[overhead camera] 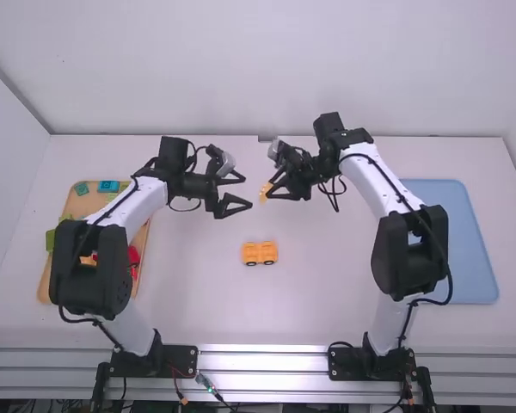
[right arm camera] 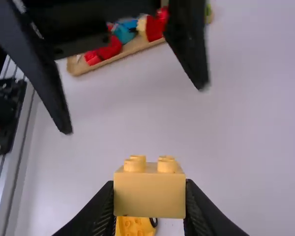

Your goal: Assemble lego blocks to make yellow taxi

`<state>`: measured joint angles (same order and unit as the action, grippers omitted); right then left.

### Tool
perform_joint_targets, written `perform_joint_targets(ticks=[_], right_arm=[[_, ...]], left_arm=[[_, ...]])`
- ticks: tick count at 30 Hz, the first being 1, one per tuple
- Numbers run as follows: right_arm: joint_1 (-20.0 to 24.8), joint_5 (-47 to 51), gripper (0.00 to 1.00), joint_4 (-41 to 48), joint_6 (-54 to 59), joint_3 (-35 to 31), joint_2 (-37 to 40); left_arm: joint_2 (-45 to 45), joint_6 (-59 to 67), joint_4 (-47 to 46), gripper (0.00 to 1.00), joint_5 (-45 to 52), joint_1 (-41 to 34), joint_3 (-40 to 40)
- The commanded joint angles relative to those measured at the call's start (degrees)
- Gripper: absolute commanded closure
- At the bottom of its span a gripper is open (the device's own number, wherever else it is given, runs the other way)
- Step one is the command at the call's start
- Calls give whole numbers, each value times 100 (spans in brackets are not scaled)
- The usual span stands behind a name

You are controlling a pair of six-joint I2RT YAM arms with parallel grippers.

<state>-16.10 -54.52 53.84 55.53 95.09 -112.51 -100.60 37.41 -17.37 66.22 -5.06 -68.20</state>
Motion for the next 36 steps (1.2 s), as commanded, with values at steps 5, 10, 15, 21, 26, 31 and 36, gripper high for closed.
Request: perform_joint_targets(ticks=[5,10,15,21,26,31,36], right_arm=[[-212,-72,68,111,791,133,-74],[-223,-120,68,356,1290,133,-74],[-243,-122,68,299,1180,133,-74],[-278,-120,69,304,1200,133,-74],[-256,-120,69,308,1200,133,-74],[-236,-120,69,343,1202,133,-74],[-227,-118,69,350,1200,133,-74]], left_arm=[[-61,461,-20,5,317,-179,-90],[-61,446,-57,17,190,-179,-61],[-61,765,-280,18,284,-245,-31],[-61,852,-317,19,-11,-466,-24],[-61,852,-317,35,-175,-586,-24],[-61,852,-315,38,-125,-466,-24],[-61,852,-315,41,107,-352,-31]])
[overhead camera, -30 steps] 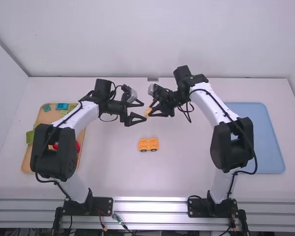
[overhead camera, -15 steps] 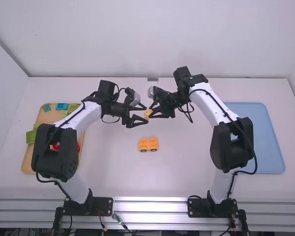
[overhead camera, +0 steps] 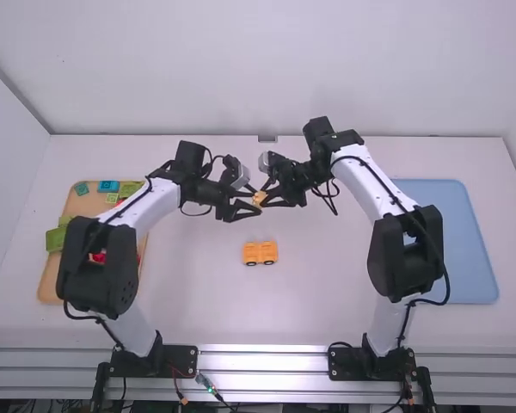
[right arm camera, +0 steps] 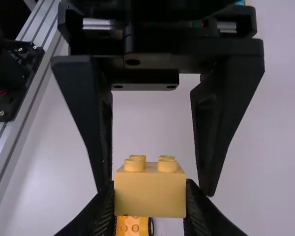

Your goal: Assemble lego blocks to make yellow taxi

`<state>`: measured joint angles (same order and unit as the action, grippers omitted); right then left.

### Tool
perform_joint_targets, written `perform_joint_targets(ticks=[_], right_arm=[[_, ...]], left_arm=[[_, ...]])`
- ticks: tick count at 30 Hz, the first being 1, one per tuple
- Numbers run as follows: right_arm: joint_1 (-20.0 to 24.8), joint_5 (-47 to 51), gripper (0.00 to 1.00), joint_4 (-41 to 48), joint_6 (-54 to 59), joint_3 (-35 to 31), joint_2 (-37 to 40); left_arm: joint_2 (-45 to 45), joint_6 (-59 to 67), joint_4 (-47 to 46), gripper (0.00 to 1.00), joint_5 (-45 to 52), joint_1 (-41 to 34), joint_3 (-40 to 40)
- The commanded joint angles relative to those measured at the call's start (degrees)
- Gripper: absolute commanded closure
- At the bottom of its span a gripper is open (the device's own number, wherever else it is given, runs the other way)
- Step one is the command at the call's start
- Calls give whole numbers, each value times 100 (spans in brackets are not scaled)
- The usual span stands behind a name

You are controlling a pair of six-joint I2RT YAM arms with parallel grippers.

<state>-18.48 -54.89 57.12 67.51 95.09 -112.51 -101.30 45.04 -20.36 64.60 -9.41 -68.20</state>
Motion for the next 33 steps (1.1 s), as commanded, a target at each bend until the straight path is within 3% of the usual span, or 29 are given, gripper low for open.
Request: perform_joint_targets(ticks=[1,9,13,16,19,21,22,24,29,33], right_arm=[[11,-76,69,20,4,133,-74],[-37,-59,69,17,50,133,-74],[-17,-63,69,17,48,133,-74],[-22,-79,68,15,48,133,-74],[-22,-79,57,13,46,133,-74],[-24,-81,43,15,48,133,-74],[-22,-81,19,13,44,133,-74],[-22,-83,1,11,46,133,-74],[55,0,1,24,-15,225,-74],[308,166,1,31,-649,492,-74]], left_arm=[[9,90,-13,41,271,83,-31],[9,87,24,56,321,42,-31],[9,87,50,91,350,42,-31],[9,90,90,95,350,42,-28],[9,90,125,92,319,42,-31],[11,90,133,92,136,42,-33],[11,85,127,92,-9,42,-37],[15,87,98,94,-192,42,-42],[109,199,-363,94,-1316,42,-42],[363,1392,-1696,98,-2435,39,-76]])
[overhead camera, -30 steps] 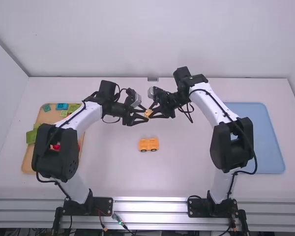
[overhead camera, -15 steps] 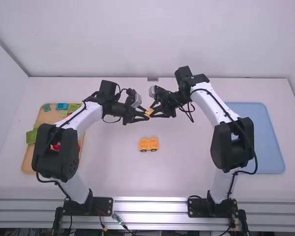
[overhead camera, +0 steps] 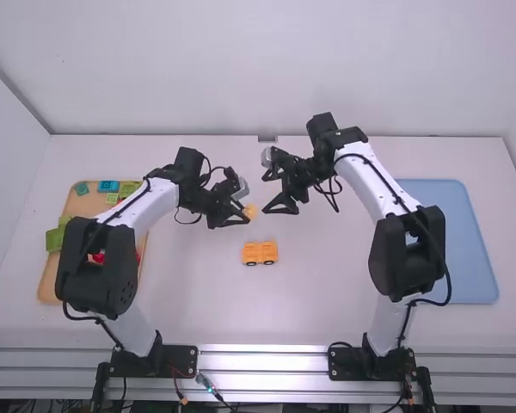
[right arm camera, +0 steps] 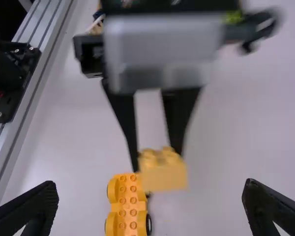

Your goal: Assemble lego blocks to make yellow taxi

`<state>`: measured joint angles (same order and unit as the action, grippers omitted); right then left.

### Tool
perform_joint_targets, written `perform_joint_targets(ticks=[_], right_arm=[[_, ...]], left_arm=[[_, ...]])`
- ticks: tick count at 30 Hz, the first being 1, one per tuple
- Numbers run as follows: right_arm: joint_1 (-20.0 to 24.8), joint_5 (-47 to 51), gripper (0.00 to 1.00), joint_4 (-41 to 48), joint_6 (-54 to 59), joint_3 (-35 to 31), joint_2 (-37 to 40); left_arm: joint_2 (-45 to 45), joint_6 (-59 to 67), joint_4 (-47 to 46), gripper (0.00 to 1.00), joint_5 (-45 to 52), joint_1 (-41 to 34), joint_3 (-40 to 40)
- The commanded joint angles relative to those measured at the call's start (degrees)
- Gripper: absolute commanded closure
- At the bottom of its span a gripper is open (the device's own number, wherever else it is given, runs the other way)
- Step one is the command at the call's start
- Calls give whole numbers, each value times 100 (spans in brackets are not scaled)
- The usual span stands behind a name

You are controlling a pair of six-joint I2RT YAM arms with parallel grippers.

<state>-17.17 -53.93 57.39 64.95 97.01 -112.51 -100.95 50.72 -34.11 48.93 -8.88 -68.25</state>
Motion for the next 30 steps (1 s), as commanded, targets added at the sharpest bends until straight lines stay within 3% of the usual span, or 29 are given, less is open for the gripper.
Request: perform_joint_targets(ticks=[1,4,11,18,25,30], right_arm=[[223,101,1,9,-483,348,-74],[411,101,1,-26,-673,472,-74],[673,83,1,-343,-1202,459,-74],[658,85,1,-337,-1204,459,-74],[664,81,1,-341,-1231,459,-74],[651,81,1,-330,-1224,459,-74]], left_arm=[[382,1080,-566,98,-975,-13,-76],[691,1580,-1276,98,-1298,-11,-42],[1117,1567,-1279,98,-2750,-24,562],[1049,1401,-142,99,-3477,-87,1565],[1038,1464,780,85,-3462,-474,2334],[1010,1375,1099,83,-3508,-693,2535]])
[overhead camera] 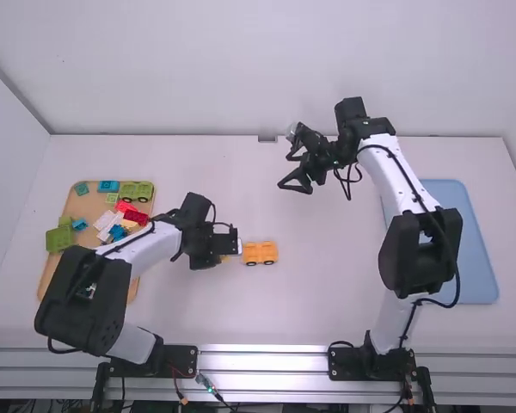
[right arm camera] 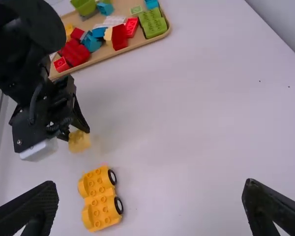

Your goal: Assemble lego blocks to make yellow taxi

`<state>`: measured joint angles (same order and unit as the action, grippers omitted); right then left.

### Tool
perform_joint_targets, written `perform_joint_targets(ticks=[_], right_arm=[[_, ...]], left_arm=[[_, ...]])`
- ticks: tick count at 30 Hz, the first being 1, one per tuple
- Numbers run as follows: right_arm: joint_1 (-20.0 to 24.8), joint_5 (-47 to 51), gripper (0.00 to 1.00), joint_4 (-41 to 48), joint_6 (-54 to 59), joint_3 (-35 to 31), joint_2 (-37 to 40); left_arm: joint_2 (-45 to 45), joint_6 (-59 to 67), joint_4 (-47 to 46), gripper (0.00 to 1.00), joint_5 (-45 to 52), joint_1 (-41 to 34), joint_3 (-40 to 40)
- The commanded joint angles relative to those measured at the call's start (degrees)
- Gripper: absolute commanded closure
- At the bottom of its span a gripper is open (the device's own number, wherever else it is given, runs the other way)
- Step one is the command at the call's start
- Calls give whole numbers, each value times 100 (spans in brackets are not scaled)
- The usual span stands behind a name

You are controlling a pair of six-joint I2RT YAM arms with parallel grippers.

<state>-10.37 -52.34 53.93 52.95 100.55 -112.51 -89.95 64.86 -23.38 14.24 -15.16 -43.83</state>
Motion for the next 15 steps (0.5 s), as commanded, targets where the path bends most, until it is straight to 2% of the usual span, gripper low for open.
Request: perform_joint_targets(ticks=[1,9,11,12,13,14,15], right_arm=[[-28,-76,1,17,-24,105,-74],[-26,-79,1,20,-28,105,-74],[-26,-76,1,33,-24,105,-74],[-26,-76,1,33,-26,105,-74],[-26,-76,1,37,-24,105,-74],[-26,-76,1,37,-26,105,-74],[-26,-79,1,44,-24,105,-74]], left_arm=[[-127,-122,138,83,-35,-57,122],[-629,-323,487,80,-304,-9,94],[-719,-374,496,77,-426,-28,42],[-745,-378,474,73,-448,-28,15],[-758,-378,457,46,-468,-26,-13],[-758,-378,459,42,-468,-26,-15],[-756,-402,463,1,-463,-20,-50]])
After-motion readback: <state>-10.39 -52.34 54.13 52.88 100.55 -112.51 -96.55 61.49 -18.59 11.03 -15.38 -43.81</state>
